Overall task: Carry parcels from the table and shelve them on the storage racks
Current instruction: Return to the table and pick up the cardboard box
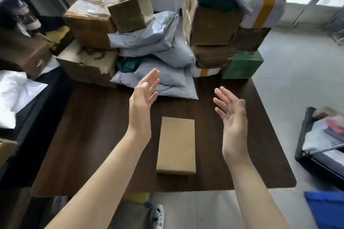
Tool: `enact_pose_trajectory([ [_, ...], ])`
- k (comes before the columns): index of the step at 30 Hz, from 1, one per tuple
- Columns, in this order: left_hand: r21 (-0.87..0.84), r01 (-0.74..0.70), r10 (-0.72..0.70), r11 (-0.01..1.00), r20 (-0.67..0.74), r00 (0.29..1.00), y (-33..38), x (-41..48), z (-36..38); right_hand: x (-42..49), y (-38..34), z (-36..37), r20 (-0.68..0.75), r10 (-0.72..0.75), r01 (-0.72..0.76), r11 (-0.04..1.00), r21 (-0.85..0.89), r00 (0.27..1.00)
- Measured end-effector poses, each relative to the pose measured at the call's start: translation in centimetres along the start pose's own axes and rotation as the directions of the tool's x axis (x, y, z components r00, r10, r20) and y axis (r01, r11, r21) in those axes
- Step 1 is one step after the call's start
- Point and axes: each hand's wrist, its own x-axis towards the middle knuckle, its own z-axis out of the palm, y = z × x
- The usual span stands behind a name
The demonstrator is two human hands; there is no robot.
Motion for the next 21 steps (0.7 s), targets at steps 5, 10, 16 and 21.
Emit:
enact_pose_trajectory([
  [5, 0.108, 0.201, -0.196, 0.974, -0.051, 0.979, -7.9, 0.5, -2.8, 0.2, 7.1, 0.0, -0.038, 0.174, -0.177, 0.977, -0.117, 0.984],
  [10, 0.159, 0.356, -0.340, 0.921, -0.122, 0.932, -14.0, 0.7, -4.4, 0.7, 12.9, -0.5, -0.081, 0.273, -0.284, 0.937, -0.201, 0.958],
  [16, 0.195, 0.504, -0.466, 0.842, -0.210, 0.860, -20.6, 1.1, -6.7, 0.6, 19.4, -1.1, -0.042, 0.414, -0.411, 0.879, -0.242, 0.909],
  [21, 0.171, 0.684, -0.645, 0.709, -0.234, 0.727, -22.8, -0.5, -6.4, -1.3, 22.7, -0.1, 0.119, 0.649, -0.638, 0.761, -0.121, 0.752],
])
